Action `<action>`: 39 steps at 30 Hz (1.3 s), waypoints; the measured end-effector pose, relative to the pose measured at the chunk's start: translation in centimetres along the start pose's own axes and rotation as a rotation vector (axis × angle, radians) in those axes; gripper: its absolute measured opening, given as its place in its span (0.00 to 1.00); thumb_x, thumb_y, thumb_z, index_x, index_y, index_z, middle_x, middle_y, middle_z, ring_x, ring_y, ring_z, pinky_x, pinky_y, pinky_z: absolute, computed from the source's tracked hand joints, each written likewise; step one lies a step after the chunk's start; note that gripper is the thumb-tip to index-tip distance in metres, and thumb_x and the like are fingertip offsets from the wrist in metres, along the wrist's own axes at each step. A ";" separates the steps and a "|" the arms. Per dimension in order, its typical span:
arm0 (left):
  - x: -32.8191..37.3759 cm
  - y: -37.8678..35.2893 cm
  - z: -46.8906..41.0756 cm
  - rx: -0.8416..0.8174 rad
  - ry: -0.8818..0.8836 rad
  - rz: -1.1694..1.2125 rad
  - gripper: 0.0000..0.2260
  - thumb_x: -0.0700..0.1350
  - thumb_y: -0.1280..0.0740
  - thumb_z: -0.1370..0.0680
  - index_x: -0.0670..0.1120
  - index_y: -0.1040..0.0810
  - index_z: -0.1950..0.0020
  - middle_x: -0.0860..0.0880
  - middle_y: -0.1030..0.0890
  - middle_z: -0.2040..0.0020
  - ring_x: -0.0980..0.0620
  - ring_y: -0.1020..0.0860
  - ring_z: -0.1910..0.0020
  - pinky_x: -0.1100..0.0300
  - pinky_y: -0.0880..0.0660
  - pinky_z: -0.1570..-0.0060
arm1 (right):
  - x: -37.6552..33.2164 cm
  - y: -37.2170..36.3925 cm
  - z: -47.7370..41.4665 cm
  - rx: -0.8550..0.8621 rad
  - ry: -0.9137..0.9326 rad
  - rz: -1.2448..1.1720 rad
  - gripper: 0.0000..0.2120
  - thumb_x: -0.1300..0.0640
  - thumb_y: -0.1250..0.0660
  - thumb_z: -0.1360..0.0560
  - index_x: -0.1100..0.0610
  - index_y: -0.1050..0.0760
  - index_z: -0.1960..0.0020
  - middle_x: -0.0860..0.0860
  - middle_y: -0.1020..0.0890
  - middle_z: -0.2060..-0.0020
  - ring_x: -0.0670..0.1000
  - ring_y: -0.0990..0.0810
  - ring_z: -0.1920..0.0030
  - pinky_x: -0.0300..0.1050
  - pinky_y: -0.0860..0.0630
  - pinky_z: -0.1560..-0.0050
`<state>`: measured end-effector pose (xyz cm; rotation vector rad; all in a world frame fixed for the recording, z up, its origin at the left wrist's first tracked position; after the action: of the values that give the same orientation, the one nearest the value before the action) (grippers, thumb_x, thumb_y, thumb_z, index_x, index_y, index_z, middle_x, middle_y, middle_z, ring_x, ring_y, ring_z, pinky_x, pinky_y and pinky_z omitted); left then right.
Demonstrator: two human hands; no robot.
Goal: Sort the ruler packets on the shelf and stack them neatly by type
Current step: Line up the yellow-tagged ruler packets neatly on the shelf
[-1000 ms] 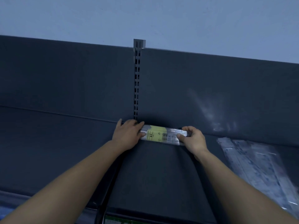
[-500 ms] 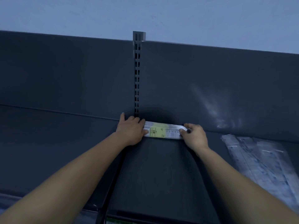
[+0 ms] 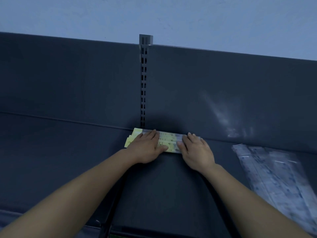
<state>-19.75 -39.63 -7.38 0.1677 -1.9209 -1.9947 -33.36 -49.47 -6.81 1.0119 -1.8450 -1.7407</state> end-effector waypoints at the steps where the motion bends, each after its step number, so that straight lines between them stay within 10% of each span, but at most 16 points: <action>1: -0.1 0.2 0.2 0.007 0.009 0.022 0.33 0.63 0.53 0.19 0.45 0.53 0.20 0.48 0.55 0.20 0.52 0.56 0.22 0.51 0.57 0.24 | 0.0 0.3 0.1 0.033 -0.003 -0.018 0.28 0.42 0.55 0.18 0.55 0.40 0.23 0.54 0.43 0.22 0.51 0.47 0.22 0.45 0.53 0.24; 39: -0.8 -1.7 6.2 -0.149 0.014 -0.065 0.38 0.70 0.56 0.23 0.49 0.63 0.22 0.49 0.66 0.22 0.54 0.67 0.24 0.42 0.69 0.28 | -1.5 -0.8 8.6 -0.291 -0.150 0.080 0.32 0.38 0.62 0.19 0.53 0.64 0.21 0.54 0.64 0.23 0.52 0.66 0.23 0.52 0.64 0.24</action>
<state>-21.35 -33.51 -8.74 0.2064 -1.7708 -2.1641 -38.42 -42.56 -8.47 0.7017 -1.6274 -2.0093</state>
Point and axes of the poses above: each hand's wrist, its own z-axis away from the middle knuckle, its own y-axis out of the back of the hand, x = y × z, the point moved 7 cm from there along -z, towards the middle knuckle
